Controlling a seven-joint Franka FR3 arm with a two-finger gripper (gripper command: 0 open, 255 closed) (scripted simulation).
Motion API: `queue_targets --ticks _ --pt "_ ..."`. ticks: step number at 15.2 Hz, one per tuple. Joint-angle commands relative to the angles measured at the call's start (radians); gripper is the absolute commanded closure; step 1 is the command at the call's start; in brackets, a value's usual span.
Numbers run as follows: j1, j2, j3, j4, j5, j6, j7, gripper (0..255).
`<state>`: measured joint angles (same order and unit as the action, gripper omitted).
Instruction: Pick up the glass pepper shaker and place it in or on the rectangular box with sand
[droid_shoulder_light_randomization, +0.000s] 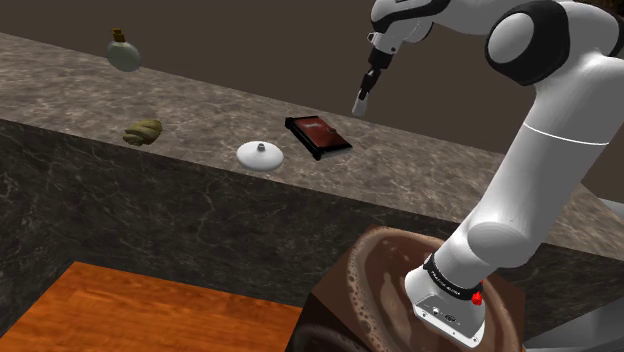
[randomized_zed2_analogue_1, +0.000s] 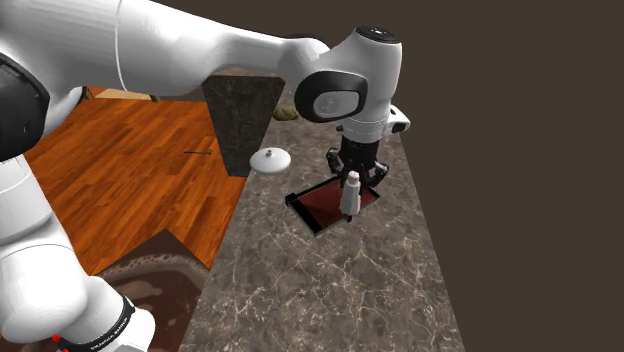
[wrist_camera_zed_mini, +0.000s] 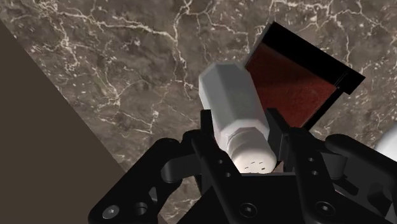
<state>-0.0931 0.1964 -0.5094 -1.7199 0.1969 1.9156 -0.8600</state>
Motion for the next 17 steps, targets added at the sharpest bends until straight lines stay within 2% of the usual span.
queue_targets --ticks 1,9,17 --pt "0.025 0.017 0.018 0.019 0.004 0.002 0.045 255" --pt "0.11 0.102 0.081 0.165 0.017 -0.046 0.208 255" --pt "0.113 0.118 0.087 0.078 0.03 0.054 0.193 255"
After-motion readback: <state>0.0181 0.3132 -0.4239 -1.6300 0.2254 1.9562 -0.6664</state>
